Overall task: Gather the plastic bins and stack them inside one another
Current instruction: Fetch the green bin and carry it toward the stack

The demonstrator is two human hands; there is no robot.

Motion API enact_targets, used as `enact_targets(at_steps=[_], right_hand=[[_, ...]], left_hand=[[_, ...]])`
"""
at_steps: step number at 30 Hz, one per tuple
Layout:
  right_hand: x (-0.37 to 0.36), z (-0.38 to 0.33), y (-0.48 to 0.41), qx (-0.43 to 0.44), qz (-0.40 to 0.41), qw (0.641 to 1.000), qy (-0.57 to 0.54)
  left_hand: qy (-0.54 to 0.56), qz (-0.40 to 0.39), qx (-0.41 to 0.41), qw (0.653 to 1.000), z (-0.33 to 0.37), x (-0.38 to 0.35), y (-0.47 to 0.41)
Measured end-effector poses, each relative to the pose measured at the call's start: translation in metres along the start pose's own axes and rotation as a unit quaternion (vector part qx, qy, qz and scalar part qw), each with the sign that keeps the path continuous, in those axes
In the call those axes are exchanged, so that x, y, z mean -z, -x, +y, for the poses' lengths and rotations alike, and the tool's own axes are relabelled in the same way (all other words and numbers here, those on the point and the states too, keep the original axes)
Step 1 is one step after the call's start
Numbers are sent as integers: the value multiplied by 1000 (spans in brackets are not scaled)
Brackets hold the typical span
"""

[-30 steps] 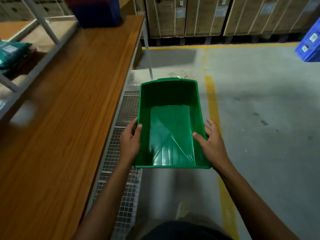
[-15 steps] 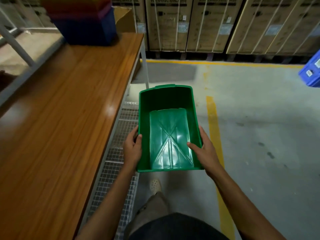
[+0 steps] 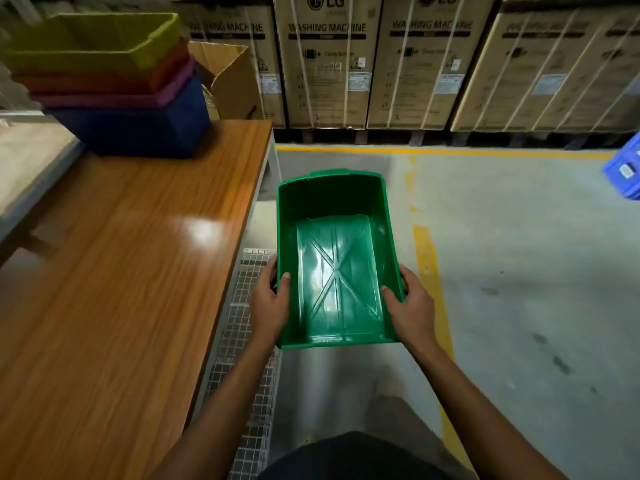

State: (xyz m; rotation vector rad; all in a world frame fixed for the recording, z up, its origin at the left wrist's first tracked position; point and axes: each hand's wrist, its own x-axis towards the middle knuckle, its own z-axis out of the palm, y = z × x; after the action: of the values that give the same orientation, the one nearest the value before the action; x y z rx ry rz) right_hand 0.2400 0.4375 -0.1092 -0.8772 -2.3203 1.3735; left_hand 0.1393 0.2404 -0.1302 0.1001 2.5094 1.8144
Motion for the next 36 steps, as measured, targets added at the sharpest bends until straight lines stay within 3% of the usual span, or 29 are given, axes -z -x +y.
enact_targets(at_steps=[8, 17, 31, 36], right_hand=[[0, -36, -183, 127, -35, 991, -12], [16, -121, -363, 249, -100, 959, -87], [-94, -353, -484, 416, -252, 849, -207], [-149, -438, -506, 450, -292, 811, -232]], left_hand=[[0, 110, -58, 992, 56, -65, -125], [25, 273, -135, 952, 159, -103, -227], [51, 475, -197, 856, 264, 14, -365], [79, 468, -206, 856, 295, 71, -410]])
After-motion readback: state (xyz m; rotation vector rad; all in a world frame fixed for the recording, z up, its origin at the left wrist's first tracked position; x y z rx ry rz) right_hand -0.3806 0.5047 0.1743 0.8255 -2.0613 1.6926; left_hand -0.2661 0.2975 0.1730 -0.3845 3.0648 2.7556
